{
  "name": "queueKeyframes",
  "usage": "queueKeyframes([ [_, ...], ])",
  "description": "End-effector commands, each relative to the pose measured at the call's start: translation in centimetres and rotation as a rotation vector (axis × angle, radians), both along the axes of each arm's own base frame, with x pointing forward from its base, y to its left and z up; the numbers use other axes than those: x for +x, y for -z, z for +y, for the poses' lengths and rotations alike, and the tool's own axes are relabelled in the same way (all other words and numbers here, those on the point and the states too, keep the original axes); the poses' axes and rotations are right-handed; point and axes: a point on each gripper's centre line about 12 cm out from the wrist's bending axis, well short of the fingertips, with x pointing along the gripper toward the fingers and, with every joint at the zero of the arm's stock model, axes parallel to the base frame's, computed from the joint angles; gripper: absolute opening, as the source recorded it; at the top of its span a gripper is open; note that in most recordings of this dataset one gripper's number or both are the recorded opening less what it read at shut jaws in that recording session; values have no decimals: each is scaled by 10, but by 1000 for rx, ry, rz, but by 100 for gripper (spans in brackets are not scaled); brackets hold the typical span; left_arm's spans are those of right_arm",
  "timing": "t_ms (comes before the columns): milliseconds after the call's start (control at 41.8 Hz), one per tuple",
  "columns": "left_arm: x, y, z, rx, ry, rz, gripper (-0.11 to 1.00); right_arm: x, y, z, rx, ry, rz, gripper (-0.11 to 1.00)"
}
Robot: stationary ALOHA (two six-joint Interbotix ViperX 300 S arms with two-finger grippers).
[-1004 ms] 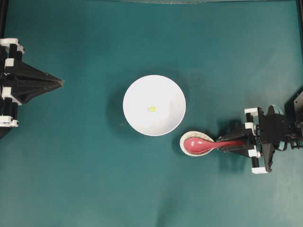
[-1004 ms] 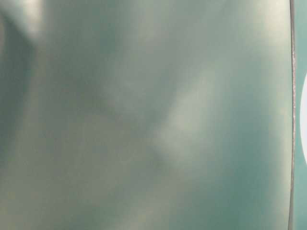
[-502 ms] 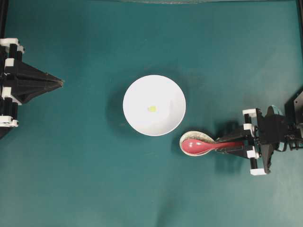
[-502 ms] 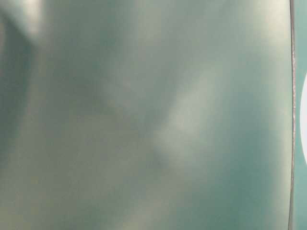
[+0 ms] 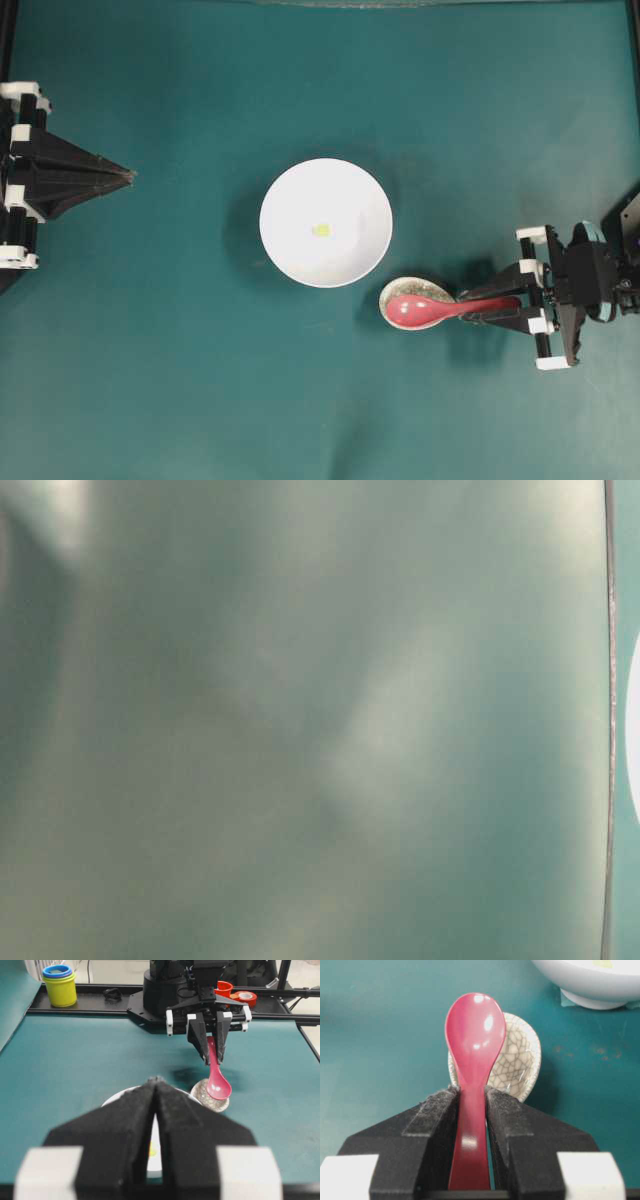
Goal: Scoop the yellow hexagonal prism block from the bowl with a spoon using the right arm.
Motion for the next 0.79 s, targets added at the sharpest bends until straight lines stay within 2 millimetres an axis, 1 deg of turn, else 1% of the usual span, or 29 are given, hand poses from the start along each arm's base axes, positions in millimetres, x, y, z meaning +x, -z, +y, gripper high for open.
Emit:
queueKeyframes([
  [0,2,-7,1,4,-2,-17,0,2,-7,1,5,-4,-6,23],
  [120,2,-7,1,2,-2,-17,0,4,-6,1,9,-3,37,23],
  [383,2,-7,0,2,-1,-17,0,8,-3,-9,16,43,79,23],
  [645,2,-7,0,2,-1,-12,0,8,-1,-9,23,42,103,24],
  [717,2,-6,0,2,-1,-6,0,9,-2,-8,29,44,97,30],
  [741,2,-6,0,3,-1,-6,0,9,-2,-8,29,43,99,36],
  [765,2,-6,1,2,-3,-8,0,9,-2,-8,31,44,99,40],
])
